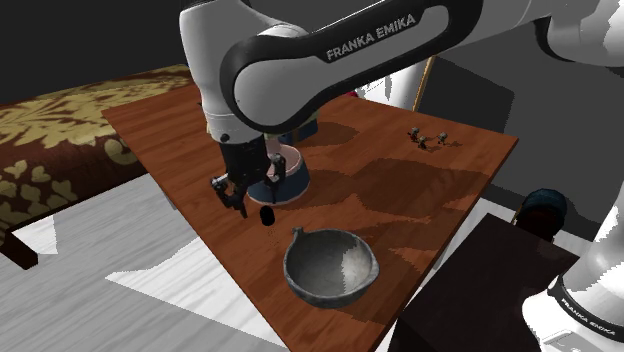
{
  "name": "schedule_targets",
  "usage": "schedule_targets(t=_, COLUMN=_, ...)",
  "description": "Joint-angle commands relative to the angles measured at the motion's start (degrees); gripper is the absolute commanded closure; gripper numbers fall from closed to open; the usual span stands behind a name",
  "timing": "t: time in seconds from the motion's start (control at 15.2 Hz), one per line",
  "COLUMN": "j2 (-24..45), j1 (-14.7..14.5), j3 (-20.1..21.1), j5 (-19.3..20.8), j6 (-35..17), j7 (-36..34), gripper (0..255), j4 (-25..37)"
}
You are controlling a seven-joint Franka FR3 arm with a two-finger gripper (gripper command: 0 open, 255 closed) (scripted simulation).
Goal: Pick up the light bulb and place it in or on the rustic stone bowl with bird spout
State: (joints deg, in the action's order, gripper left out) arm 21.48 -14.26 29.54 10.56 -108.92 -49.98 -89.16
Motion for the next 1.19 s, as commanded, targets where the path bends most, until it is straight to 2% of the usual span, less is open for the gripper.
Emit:
schedule_targets(t=0.0, j2=2.6, j1=0.0, j3=-0.3, j5=-0.3, j6=0.5, j7=-0.2, gripper=255, j4=-1.2)
schedule_targets(t=0.26, j2=1.8, j1=0.1, j3=-0.1, j5=-0.6, j6=0.5, j7=-0.4, gripper=255, j4=-1.8)
schedule_targets(t=0.46, j2=0.3, j1=0.6, j3=0.1, j5=-1.1, j6=-1.1, j7=-0.3, gripper=255, j4=-4.8)
schedule_targets(t=0.53, j2=2.9, j1=0.1, j3=-0.5, j5=-0.2, j6=0.9, j7=0.1, gripper=255, j4=-0.5)
schedule_targets(t=1.12, j2=1.7, j1=-0.3, j3=-0.2, j5=-1.0, j6=7.3, j7=0.5, gripper=255, j4=4.8)
